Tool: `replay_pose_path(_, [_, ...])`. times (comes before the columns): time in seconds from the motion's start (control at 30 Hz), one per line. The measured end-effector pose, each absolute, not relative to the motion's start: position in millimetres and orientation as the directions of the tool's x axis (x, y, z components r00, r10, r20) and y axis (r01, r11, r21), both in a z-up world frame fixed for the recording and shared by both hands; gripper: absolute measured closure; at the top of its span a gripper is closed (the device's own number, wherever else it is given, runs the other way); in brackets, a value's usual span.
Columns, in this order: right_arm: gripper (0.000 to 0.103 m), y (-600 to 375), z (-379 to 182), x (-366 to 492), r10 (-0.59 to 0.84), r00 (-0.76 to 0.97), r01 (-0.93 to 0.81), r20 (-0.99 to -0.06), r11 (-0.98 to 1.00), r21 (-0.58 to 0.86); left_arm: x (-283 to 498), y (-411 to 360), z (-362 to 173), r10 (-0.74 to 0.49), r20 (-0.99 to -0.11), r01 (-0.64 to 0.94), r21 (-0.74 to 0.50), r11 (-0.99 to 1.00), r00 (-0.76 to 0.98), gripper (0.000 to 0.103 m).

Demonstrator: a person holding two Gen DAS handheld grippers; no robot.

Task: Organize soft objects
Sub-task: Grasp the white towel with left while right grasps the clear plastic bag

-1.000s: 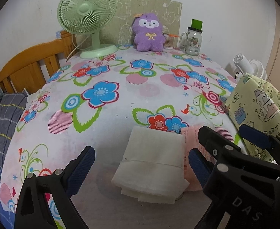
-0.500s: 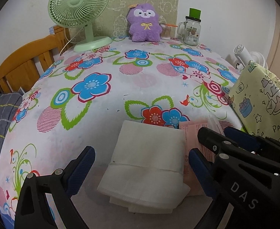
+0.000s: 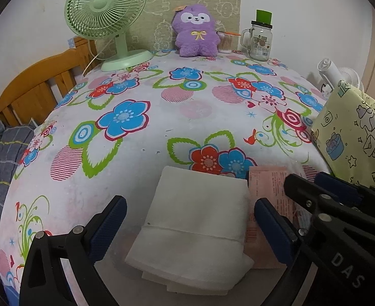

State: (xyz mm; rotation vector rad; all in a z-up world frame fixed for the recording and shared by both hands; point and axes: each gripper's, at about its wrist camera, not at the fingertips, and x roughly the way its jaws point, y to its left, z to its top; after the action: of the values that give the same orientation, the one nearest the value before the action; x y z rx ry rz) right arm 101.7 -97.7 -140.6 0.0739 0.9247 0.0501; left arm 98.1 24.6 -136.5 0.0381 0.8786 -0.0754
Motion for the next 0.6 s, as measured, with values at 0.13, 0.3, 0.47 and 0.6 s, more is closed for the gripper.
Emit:
replay_pose_path(0.13, [0.059,-101.6,-137.4,96.7,0.048,0.609,0.002,-0.792,0.998,0.062,97.5,24.0,-136.7,-0.038,-0.767,0.073,0.012,0.997,0.641,0.001])
replay_pose_path(0.3, [0.059,-105.3,-137.7,94.6,0.038,0.603,0.016,-0.797,0.998,0.059,94.4,20.7,-136.2,-0.016,-0.759,0.073,0.041,0.996,0.651,0.003])
replay_pose_path(0.47, [0.059,-102.4,-142.9,96.5,0.046,0.583,0.016,-0.811,0.998,0.067,92.6,23.2,-137.3,-0.003,-0.758,0.074,0.060,0.995,0.652,0.007])
replay_pose_path(0.6, [0.059,-97.2,-146.5,100.2,0.021,0.584,0.022,-0.812,0.999,0.042,97.4,32.5,-143.0,-0.001,-0.787,0.055,0.042,0.998,0.616,0.011])
